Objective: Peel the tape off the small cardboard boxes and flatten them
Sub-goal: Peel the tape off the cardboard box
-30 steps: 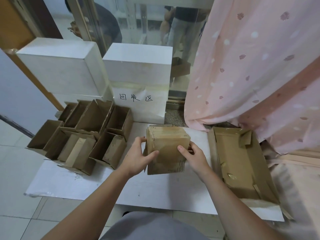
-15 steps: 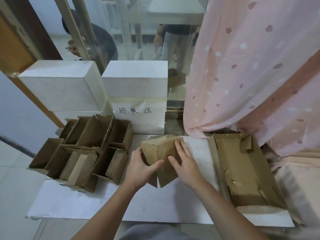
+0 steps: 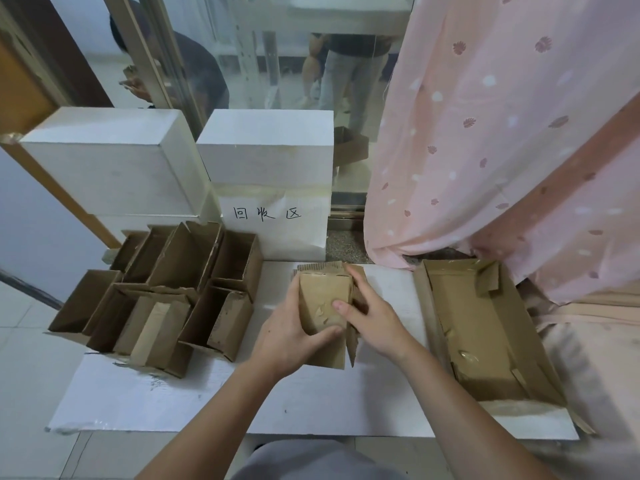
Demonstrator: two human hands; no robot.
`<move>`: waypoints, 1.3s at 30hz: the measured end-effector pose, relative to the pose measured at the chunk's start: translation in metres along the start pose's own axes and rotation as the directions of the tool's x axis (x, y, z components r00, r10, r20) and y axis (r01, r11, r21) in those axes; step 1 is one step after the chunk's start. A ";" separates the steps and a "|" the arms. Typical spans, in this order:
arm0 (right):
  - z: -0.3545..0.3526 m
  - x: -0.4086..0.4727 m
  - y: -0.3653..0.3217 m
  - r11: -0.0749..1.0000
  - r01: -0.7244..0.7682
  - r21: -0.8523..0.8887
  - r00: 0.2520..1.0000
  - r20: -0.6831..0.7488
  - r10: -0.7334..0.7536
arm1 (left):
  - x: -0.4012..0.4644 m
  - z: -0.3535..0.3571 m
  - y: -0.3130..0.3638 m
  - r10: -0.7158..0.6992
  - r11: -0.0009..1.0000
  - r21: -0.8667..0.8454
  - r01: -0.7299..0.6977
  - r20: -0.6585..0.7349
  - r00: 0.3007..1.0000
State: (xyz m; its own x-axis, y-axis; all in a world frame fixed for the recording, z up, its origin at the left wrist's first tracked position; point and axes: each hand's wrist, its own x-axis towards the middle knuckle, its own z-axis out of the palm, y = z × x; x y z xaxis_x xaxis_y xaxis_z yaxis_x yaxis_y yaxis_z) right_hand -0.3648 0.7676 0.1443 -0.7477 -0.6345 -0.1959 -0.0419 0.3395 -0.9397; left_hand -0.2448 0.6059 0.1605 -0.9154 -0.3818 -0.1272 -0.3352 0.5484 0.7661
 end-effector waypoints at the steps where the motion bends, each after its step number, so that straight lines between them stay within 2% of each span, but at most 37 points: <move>1: -0.004 -0.002 -0.002 1.000 -0.005 0.020 1.000 0.021 0.005 | -0.001 0.000 0.001 0.017 1.000 0.010 -0.017 -0.002 1.000; 6: -0.007 -0.006 0.001 0.999 -0.033 -0.027 0.998 0.048 0.034 | -0.004 0.008 0.007 0.036 0.999 -0.021 -0.036 0.006 0.999; 10: -0.006 -0.007 0.001 0.975 0.105 -0.194 0.992 -0.047 -0.116 | -0.009 0.016 0.009 -0.001 1.000 -0.031 -0.001 -0.046 0.999; 13: -0.003 -0.008 -0.004 0.962 0.167 -0.215 0.980 -0.073 -0.186 | -0.012 0.021 0.013 -0.021 1.000 0.004 0.022 -0.083 0.996; 22: -0.001 -0.014 -0.009 0.943 0.146 -0.299 0.959 -0.193 -0.209 | -0.015 0.031 0.007 -0.063 0.997 0.040 0.069 -0.135 0.989; 27: 0.001 -0.018 -0.014 0.909 0.210 -0.360 0.931 -0.209 -0.298 | -0.013 0.027 0.006 -0.040 0.997 0.064 0.050 -0.141 0.989; 32: 0.010 -0.019 -0.019 0.900 0.209 -0.382 0.908 -0.266 -0.323 | -0.015 0.026 0.015 -0.008 0.993 0.118 0.028 -0.171 0.985; 35: 0.017 -0.020 -0.021 0.901 0.197 -0.386 0.921 -0.243 -0.306 | -0.015 0.029 0.018 -0.025 0.977 0.200 0.074 -0.237 0.971; 39: 0.015 -0.018 -0.029 0.875 0.183 -0.449 0.954 -0.134 -0.269 | -0.014 0.027 0.016 -0.020 0.960 0.262 0.097 -0.281 0.959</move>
State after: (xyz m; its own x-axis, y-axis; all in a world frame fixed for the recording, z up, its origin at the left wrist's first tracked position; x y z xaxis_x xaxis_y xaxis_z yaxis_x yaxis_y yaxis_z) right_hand -0.3399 0.7587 0.1706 -0.7909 -0.6032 0.1032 -0.4711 0.4925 -0.7318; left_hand -0.2431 0.6398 0.1573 -0.8088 -0.5868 0.0395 -0.4691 0.6842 0.5584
